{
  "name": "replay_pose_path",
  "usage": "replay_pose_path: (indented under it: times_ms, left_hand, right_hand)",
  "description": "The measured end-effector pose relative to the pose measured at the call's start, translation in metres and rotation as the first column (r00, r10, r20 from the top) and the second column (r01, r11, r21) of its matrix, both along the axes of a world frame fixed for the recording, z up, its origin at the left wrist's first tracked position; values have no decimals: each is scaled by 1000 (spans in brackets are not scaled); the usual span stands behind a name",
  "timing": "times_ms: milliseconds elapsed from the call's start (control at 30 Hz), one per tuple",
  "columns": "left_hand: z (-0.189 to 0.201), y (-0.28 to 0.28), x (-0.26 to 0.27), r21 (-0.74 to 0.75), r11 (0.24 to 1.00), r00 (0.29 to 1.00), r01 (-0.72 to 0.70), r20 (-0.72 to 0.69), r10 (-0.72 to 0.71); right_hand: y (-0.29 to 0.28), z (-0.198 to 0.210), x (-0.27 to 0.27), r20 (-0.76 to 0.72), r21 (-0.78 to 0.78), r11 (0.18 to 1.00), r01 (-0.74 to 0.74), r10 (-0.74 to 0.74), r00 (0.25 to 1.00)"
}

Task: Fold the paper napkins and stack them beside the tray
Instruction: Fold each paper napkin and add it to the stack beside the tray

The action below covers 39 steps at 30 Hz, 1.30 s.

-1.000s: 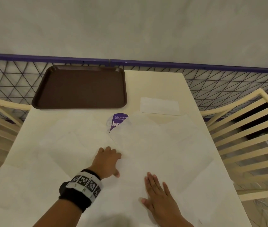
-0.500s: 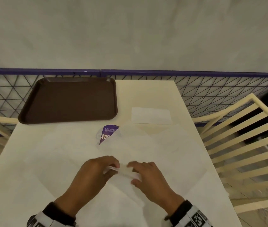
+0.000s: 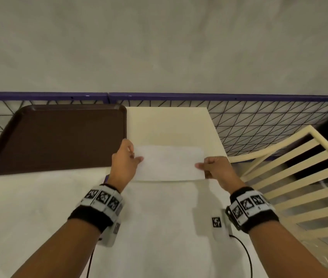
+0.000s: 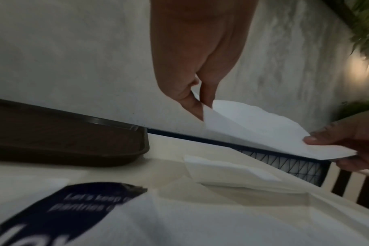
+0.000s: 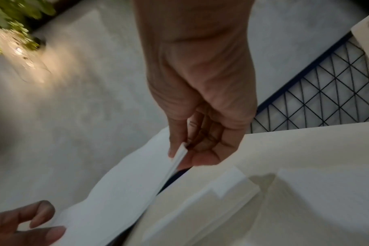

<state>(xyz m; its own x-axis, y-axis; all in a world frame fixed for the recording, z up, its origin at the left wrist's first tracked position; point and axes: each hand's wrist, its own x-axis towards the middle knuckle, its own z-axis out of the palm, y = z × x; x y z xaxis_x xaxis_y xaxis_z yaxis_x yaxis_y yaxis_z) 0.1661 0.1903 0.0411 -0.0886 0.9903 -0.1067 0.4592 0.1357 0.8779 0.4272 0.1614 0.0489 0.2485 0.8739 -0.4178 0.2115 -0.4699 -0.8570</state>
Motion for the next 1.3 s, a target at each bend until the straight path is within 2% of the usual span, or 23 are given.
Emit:
replay_pose_path:
  times_ms: [100, 200, 367, 467, 633, 700, 767, 800, 833, 867, 933, 1000, 1167, 1300]
  left_hand:
    - [-8, 35, 19, 36, 999, 996, 41, -75, -38]
    - [-25, 61, 31, 11, 995, 984, 95, -151, -92]
    - [-55, 76, 40, -135, 978, 950, 158, -250, -188]
    - [-69, 76, 43, -188, 966, 927, 178, -297, -228]
    - [-79, 69, 38, -124, 968, 866, 220, -432, -252]
    - [-75, 61, 35, -113, 960, 769, 256, -578, -273]
    - [-66, 53, 29, -128, 946, 647, 297, -702, -298]
    - [-61, 49, 24, -126, 945, 624, 303, -723, -297]
    - [-55, 43, 18, -107, 949, 640, 297, -715, -281]
    - [-48, 36, 11, -75, 957, 688, 279, -680, -254]
    - [-37, 14, -5, -17, 967, 806, 255, -549, -222]
    - [-34, -19, -17, -27, 953, 856, 300, -433, -282]
    - [-53, -98, -21, -267, 858, 754, 439, -410, -513]
    - [-64, -130, 1, -339, 852, 701, 398, -487, -521]
  right_hand:
    - [38, -20, 14, 21, -35, 996, 87, -86, 996]
    - [62, -37, 21, 75, -59, 990, 126, -122, 990]
    - [69, -55, 22, 209, -80, 989, 123, -104, 972]
    - [69, -68, 19, 309, -81, 994, 74, -46, 950]
    - [64, -77, 10, 593, -101, 995, 1, 60, 803]
    - [60, -76, 8, 642, -122, 992, -14, 89, 761]
    - [57, -71, 7, 723, -154, 984, -90, 174, 669]
    - [54, -67, 6, 757, -168, 978, -123, 208, 620]
    - [50, -64, 6, 779, -163, 977, -139, 214, 589]
    - [45, -59, 6, 783, -138, 980, -146, 198, 590]
    - [26, -49, 4, 755, -39, 988, -149, 127, 644]
    - [-3, -40, -4, 711, 53, 983, -175, 85, 698]
    - [-96, -32, -34, 541, 157, 964, -215, 98, 835]
    - [-153, -43, -56, 455, 122, 957, -261, 180, 872]
